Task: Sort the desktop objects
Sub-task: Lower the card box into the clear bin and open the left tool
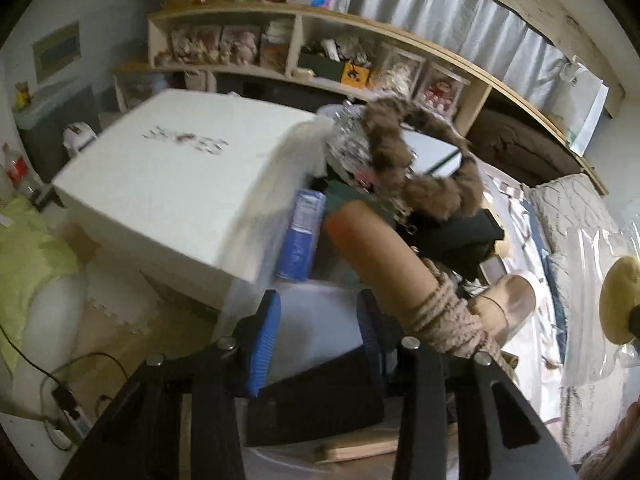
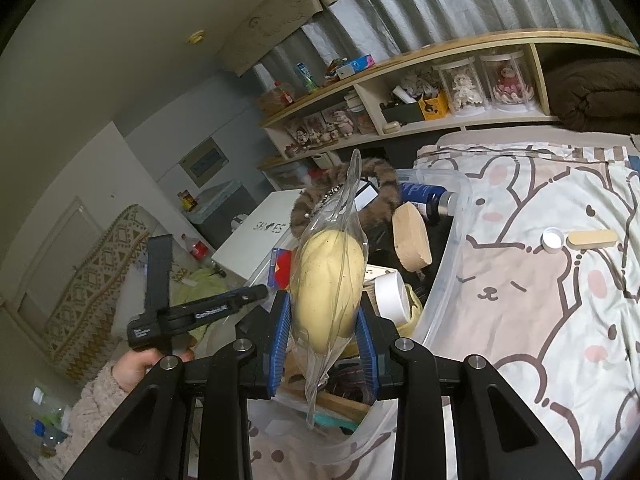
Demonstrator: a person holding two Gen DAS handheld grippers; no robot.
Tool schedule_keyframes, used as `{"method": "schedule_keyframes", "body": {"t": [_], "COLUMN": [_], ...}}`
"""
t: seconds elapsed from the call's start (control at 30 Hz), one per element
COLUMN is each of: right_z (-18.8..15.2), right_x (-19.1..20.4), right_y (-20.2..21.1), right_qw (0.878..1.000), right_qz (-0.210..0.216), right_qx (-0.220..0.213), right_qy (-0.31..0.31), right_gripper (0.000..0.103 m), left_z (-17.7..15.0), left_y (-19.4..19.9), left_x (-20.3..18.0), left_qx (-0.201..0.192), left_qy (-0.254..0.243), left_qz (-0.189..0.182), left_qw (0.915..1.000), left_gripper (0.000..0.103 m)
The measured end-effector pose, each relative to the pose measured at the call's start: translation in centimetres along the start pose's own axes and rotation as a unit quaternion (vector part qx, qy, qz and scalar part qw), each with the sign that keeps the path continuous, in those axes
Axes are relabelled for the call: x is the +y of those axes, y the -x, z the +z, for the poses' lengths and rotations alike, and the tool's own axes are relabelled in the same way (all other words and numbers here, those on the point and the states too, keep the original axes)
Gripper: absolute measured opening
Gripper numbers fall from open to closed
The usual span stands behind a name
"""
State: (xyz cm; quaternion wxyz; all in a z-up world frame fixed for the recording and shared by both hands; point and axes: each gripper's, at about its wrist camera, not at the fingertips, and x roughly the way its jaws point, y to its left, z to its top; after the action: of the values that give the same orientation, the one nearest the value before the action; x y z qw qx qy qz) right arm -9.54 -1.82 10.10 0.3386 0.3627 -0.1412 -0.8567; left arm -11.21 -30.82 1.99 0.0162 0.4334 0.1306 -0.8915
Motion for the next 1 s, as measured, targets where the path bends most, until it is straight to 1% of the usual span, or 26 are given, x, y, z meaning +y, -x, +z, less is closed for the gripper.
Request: {"method": "schedule_keyframes", "body": {"t": [0.13,0.23,0.27,0.3,0.33,0.37,0.43,0.47,0.5,0.53,0.6,0.73,0.83,1.0], "right_z": [0.1,0.2,0.2,0.2,0.2,0.2,0.3,0.3,0.4,0.4,0.6,1.0,1.4,2.2], "right_x": [0.4,0.7,0.9,1.0,1.2,1.3,1.6,1.8,1.9,2.0,2.2,2.5,3.0,4.8], "right_y": [0.3,0.3,0.2,0.0,-0.1,-0.3,-0.5,-0.7,-0.8,-0.9,-1.3,-2.4,-3.7,-6.6], "right_qw": [1.0,1.0,1.0,1.0,1.0,1.0,1.0,1.0,1.0,1.0,1.0,0.999,0.998,0.999], "right_qz": [-0.006,-0.004,-0.002,-0.001,0.001,0.002,0.009,0.013,0.016,0.018,0.024,0.039,0.043,0.024], "right_qx": [-0.001,-0.005,-0.005,-0.005,-0.004,-0.003,-0.002,-0.002,-0.001,-0.002,0.0,0.009,0.022,0.039], "right_qy": [0.009,0.01,0.009,0.009,0.008,0.007,0.004,0.002,0.0,-0.001,-0.008,-0.027,-0.03,0.009], "right_gripper": [0.032,0.032,0.032,0.032,0.032,0.032,0.032,0.032,0.032,0.032,0.032,0.032,0.032,0.032], "left_z": [-0.4,-0.6,-0.7,-0.6,-0.6,-0.6,-0.6,-0.7,-0.9,-1.2,-2.1,-4.5,-6.4,-8.8], "left_y": [0.5,1.9,2.4,3.0,3.6,4.2,5.6,6.3,7.0,7.8,9.0,10.8,11.3,11.8], "left_x": [-0.2,0.2,0.3,0.5,0.7,0.9,1.0,1.0,1.0,0.9,0.6,-0.2,-1.1,-1.6], "left_qx": [-0.01,-0.031,-0.038,-0.045,-0.052,-0.06,-0.075,-0.083,-0.091,-0.101,-0.114,-0.122,-0.124,-0.127], "left_qy": [0.005,0.014,0.018,0.023,0.028,0.033,0.037,0.037,0.037,0.036,0.032,0.029,0.011,-0.001], "left_qz": [-0.003,0.006,0.008,0.009,0.01,0.011,0.01,0.009,0.008,0.006,0.001,-0.035,-0.03,-0.023], "left_qw": [0.9999,0.9994,0.9991,0.9987,0.9982,0.9976,0.9964,0.9958,0.9951,0.9942,0.993,0.9914,0.9918,0.9917], "left_gripper": [0.038,0.044,0.052,0.064,0.069,0.073,0.077,0.082,0.087,0.088,0.094,0.096,0.096,0.096]}}
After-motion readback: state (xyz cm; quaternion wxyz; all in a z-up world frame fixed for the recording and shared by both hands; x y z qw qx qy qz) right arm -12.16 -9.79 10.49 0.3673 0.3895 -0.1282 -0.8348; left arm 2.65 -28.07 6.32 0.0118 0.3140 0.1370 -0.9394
